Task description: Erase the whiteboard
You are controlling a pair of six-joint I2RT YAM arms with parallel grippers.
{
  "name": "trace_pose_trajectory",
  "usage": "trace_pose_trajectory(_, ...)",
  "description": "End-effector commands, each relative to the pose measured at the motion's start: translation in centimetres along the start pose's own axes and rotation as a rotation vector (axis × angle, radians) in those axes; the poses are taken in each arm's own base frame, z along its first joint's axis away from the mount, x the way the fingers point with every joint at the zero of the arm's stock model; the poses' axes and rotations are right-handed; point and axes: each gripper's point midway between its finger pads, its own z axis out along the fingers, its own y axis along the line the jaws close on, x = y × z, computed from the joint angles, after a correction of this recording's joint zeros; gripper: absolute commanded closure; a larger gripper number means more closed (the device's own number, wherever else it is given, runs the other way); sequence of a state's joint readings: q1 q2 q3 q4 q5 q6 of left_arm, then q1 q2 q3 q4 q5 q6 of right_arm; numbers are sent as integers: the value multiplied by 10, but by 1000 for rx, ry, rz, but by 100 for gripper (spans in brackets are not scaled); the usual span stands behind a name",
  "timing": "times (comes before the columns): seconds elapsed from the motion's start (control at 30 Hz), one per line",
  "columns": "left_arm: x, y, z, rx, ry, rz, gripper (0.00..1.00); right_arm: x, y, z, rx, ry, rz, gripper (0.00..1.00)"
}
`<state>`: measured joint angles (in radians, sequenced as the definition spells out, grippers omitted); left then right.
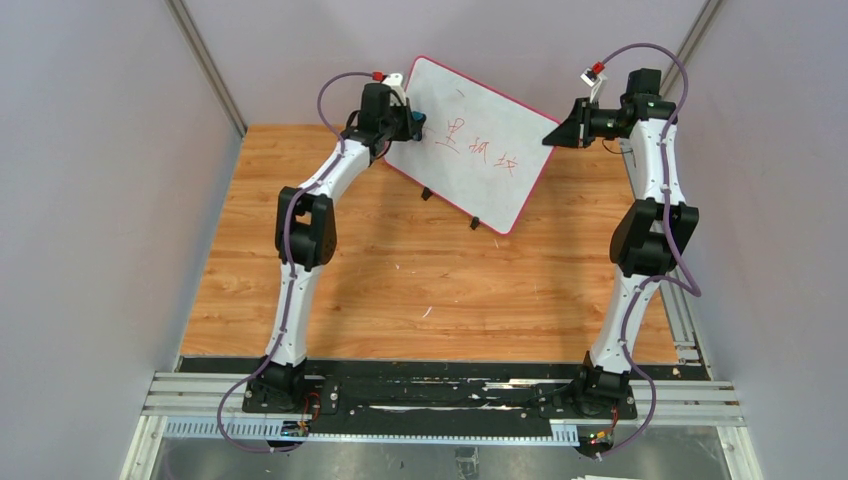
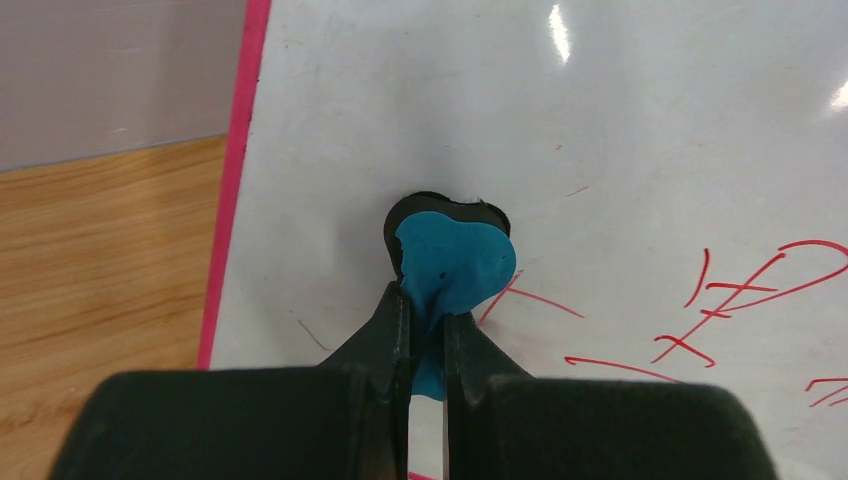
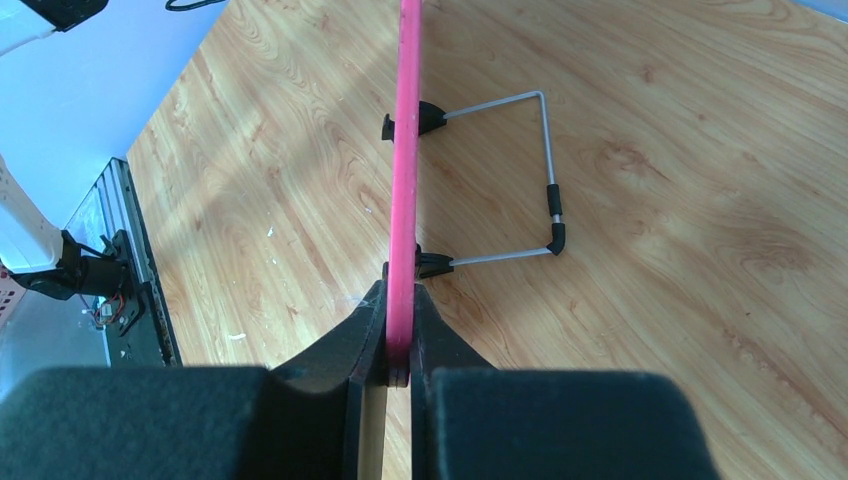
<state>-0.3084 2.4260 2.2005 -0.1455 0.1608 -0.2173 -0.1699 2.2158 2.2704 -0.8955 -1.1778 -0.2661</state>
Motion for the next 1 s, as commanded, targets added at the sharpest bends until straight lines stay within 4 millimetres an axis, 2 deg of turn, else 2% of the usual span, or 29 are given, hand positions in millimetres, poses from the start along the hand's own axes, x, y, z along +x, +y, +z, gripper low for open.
trace_pose_trajectory(0.0, -16, 8, -13, -44, -22, 18, 100, -3, 8, 1, -2, 4, -102, 99)
trace_pose_trajectory(0.1, -20, -1, -13, -6, -34, -3, 100, -3, 8, 1, -2, 3, -104, 99)
trace_pose_trajectory(0.27, -16, -29, -10, 44, -38, 14, 100, -4, 8, 1, -2, 2, -108, 99)
trace_pose_trajectory(0.47, 8, -69, -4, 115, -12, 13, 100, -5, 10, 0, -2, 2, -110, 99)
trace_pose_trajectory(0.67, 26, -99, -6, 164, -7, 14, 100, -4, 11, 0, -4, 4, -108, 100)
trace_pose_trajectory(0.77, 27, -94, -9, 146, -10, 21, 100, -4, 11, 0, -4, 4, -108, 99)
trace_pose_trajectory(0.97, 16, -66, -18, 67, -12, 72, 100, -4, 11, 0, -9, 4, -107, 99)
